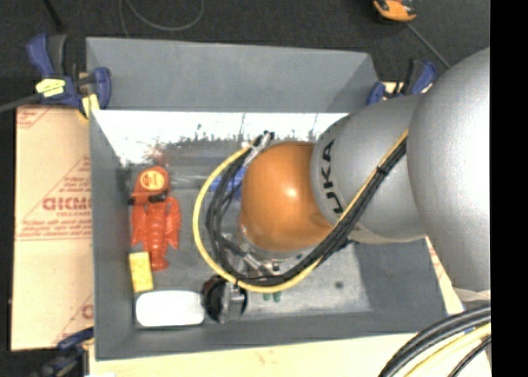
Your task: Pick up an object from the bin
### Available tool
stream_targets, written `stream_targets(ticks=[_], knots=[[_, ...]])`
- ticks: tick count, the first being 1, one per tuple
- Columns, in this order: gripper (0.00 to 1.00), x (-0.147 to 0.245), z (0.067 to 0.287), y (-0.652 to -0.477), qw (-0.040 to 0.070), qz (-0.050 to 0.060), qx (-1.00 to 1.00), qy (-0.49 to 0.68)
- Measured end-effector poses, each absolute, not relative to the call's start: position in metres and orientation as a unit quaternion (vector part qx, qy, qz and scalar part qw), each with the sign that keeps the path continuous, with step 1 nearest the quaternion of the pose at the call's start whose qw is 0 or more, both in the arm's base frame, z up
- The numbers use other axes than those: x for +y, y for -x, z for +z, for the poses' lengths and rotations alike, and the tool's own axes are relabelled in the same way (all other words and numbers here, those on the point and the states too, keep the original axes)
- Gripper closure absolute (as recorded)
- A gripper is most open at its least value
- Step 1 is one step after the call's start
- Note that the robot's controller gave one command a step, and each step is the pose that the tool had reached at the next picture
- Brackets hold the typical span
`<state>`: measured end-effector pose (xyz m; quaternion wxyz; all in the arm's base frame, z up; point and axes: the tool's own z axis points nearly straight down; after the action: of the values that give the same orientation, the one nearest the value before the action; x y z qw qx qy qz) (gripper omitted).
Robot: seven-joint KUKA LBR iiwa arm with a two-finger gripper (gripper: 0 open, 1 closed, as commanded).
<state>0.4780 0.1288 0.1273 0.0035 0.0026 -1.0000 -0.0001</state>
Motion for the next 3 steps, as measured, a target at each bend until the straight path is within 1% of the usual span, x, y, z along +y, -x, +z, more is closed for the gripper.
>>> stream_targets(ticks=[1,2,3], knots=[[0.00,0.128,0.132,-0.480,0.000,-0.001,-1.000,0.000],[0.00,0.203,0.089,-0.480,-0.001,0.000,-0.999,-0.051],[0.00,0.210,0.103,-0.480,-0.001,-0.001,-0.999,-0.040]])
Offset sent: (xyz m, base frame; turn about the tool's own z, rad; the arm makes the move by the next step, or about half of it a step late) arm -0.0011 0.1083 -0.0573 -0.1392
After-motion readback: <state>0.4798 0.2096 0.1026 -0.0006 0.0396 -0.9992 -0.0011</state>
